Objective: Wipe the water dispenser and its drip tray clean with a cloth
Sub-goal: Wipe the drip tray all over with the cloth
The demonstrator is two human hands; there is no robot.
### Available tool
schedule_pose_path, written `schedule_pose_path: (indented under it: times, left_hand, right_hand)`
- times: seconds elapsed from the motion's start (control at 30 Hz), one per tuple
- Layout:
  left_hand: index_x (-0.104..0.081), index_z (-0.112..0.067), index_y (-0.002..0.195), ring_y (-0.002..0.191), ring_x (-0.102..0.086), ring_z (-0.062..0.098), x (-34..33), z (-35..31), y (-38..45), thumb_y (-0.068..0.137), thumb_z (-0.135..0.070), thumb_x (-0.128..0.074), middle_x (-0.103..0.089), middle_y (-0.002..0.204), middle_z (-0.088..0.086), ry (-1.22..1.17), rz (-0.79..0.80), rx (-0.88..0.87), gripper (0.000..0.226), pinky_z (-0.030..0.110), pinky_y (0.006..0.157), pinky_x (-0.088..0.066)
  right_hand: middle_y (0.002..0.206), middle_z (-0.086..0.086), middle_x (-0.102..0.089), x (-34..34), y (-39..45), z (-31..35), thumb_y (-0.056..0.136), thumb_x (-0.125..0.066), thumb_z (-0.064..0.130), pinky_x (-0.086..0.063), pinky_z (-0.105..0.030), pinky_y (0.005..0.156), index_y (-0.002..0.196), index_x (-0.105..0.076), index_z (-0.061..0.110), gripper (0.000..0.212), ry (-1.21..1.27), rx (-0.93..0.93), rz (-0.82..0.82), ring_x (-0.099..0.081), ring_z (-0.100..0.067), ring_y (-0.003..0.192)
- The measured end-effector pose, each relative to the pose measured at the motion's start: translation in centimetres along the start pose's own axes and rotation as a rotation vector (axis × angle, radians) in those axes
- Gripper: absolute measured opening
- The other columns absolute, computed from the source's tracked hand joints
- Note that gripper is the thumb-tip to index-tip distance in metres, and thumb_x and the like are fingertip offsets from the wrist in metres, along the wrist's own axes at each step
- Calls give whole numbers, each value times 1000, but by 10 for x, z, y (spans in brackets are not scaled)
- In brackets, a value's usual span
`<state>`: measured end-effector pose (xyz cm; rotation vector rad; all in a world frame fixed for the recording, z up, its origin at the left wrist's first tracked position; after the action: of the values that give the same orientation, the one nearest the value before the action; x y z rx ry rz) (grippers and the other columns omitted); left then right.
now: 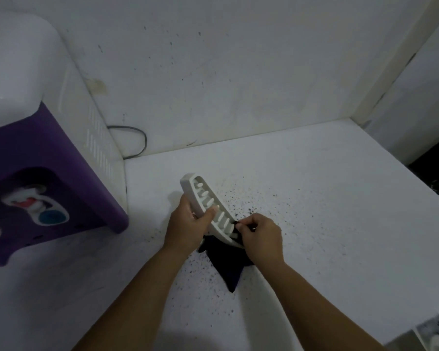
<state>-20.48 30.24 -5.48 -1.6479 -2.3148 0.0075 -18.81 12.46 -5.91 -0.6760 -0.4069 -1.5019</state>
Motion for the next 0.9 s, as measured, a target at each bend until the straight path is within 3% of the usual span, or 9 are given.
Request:
schedule_pose_path:
  times: [0.07,0.2,0.3,0.43,0.57,0.73,0.83,0.9]
  left_hand:
    - [-55,-21,103,84,-67,8,0,-2,-1,84,-25,-71,-67,94,-9,12,2,-6,25,41,76,-59]
    - [-54,-22,103,84,-67,9,2,0,-1,84,-26,-71,-67,93,-8,18,-16,-6,26,41,76,-59]
    - [-55,-19,105,84,-67,8,0,-4,-1,84,-26,-71,-66,93,-8,26,-1,-22,27,36,73,-60]
    - [-54,-24,101,83,-66,7,-1,-6,2,83,-26,-71,-66,93,-9,40,1,-32,25,38,73,-59]
    - [-50,-33,90,84,-67,13,2,1,3,82,-27,-72,-66,91,-9,31,-21,-9,24,44,75,-59]
    - [-50,-34,92,82,-66,6,-2,-5,3,83,-27,-71,-64,91,-13,34,1,-33,24,40,75,-60]
    - [-51,-33,97,83,-66,8,0,-3,4,83,-27,-72,-65,92,-12,37,-14,-20,26,41,75,-59]
    - [-50,-35,94,83,-66,8,-1,-2,4,83,-28,-72,-65,92,-13,47,-17,-20,25,41,75,-59]
  right_hand:
    - [77,7,-64,-3,-1,-1,87,-64,18,-37,-8,51,78,-65,22,10,-18,19,24,-54,0,65]
    - [78,9,-64,-2,-3,0,87,-65,15,-40,-5,53,75,-65,20,13,-53,89,227,-54,2,67]
    - [82,9,-66,15,6,-1,88,-64,15,-42,-9,58,78,-67,23,13,114,88,101,-61,-5,72]
    - [88,2,-59,2,-3,15,87,-63,8,-42,-10,65,85,-69,16,10,-68,375,51,-55,-8,74]
    - [89,-7,-59,-13,-11,21,87,-60,5,-49,-31,64,88,-69,8,10,-261,599,118,-57,-22,77]
    - [86,6,-63,-4,-3,17,88,-63,8,-50,-21,64,95,-60,21,15,-21,281,-14,-62,-11,75]
    - [86,6,-63,-12,-14,22,86,-64,8,-40,-14,59,102,-54,22,23,-101,373,45,-57,-10,74]
    - [85,5,-63,-10,-12,24,85,-64,7,-40,-15,58,99,-51,24,25,-129,405,59,-56,-11,71]
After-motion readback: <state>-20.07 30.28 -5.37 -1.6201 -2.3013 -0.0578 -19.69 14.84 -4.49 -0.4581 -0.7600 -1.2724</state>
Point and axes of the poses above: each hand's wrist, its own y-axis towards the middle knuckle, its own x-axis out of the back of the hand, z = x × y, the point moved 5 cm from there along y, towards the middle knuckle
